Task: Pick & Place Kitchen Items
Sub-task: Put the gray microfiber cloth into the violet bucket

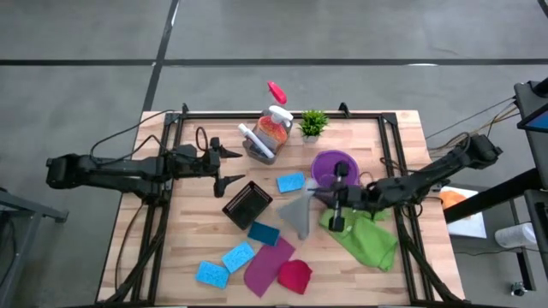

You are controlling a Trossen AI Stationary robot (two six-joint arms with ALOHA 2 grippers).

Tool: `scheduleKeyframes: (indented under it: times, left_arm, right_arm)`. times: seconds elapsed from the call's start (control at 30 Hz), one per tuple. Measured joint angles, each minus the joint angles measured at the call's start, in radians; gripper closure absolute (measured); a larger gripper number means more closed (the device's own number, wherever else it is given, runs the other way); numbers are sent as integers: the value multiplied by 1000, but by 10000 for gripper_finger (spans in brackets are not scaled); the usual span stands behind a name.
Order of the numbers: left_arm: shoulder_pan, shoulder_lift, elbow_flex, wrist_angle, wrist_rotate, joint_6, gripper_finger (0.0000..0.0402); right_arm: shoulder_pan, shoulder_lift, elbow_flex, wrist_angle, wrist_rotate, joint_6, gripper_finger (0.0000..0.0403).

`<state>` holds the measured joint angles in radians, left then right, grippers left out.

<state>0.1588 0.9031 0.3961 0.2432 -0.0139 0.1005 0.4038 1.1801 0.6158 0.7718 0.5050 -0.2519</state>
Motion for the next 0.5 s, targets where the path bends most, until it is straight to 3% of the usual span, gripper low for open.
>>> scheduleKeyframes:
  times: [0.3,0.5]
  left_arm:
    - [0,0,-39,67,0,-1,66]
    - [0,0,-42,74,0,-1,66]
  right_arm:
    - [0,-227,1,-31,77,-147,385]
    - [0,-360,61,-161,149,-209,385]
